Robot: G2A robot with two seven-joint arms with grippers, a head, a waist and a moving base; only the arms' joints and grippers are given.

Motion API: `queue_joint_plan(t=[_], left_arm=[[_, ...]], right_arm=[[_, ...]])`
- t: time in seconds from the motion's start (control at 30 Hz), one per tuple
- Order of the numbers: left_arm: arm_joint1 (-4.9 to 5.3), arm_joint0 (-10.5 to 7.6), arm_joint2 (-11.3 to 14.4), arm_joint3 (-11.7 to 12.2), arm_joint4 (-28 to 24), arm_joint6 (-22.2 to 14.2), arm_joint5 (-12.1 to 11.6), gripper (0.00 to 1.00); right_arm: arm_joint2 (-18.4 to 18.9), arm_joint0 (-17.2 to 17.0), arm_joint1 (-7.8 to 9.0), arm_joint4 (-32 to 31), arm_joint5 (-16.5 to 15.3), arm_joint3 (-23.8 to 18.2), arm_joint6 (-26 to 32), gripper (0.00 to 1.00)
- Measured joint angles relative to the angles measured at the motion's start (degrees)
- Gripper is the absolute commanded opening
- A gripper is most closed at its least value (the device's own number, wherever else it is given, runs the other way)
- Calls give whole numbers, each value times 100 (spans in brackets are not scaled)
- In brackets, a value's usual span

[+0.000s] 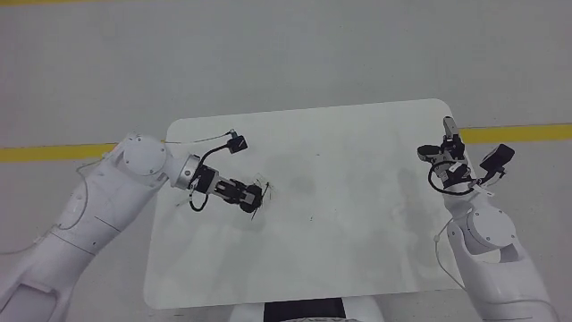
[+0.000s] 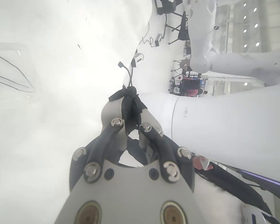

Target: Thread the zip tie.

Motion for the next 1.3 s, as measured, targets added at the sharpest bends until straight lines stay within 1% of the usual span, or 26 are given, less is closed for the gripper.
queue_joint_plan(t=[0.03, 0.13, 0.33, 0.4, 0.5, 0.57, 0.67, 0.73, 0.8, 1.0, 1.07, 1.13, 1.2, 1.23, 1.3], left_arm=[[31, -93, 91, 62, -147, 0, 0, 0], [100, -228, 249, 112, -415, 0, 0, 0], [107, -234, 261, 106, -411, 0, 0, 0], [106, -234, 261, 106, -411, 0, 0, 0], [106, -234, 261, 106, -411, 0, 0, 0], [106, -234, 261, 106, -411, 0, 0, 0], [106, -234, 261, 106, -411, 0, 0, 0], [106, -234, 261, 106, -411, 0, 0, 0], [106, -234, 261, 106, -411, 0, 0, 0], [106, -234, 261, 106, -411, 0, 0, 0], [106, -234, 261, 106, -411, 0, 0, 0], [106, -234, 261, 106, -411, 0, 0, 0], [106, -234, 261, 106, -411, 0, 0, 0], [106, -234, 261, 106, -411, 0, 0, 0], [106, -234, 261, 106, -411, 0, 0, 0]], right_arm=[[0, 0, 0, 0, 0, 0, 0, 100], [0, 0, 0, 0, 0, 0, 0, 100], [-13, 6, 1, -18, 5, -4, 19, 100], [-104, 63, 5, -181, 48, -15, 245, 100], [-362, 231, 14, -629, 213, 21, 674, 100], [-623, 376, 10, -981, 353, 103, 898, 100], [-1011, 606, -9, -1431, 520, 273, 1095, 100], [-1192, 698, -19, -1733, 515, 358, 1107, 100], [-1254, 721, -22, -1918, 484, 384, 1095, 100], [-1245, 716, -21, -1876, 484, 379, 1093, 100], [-1294, 751, -18, -1985, 484, 354, 1178, 100], [-1411, 870, -7, -2289, 521, 340, 1436, 100], [-1582, 1081, 2, -2723, 659, 405, 1725, 100], [-1708, 1217, -1, -2926, 793, 460, 1897, 100], [-1898, 1429, -22, -3093, 944, 514, 2064, 100]])
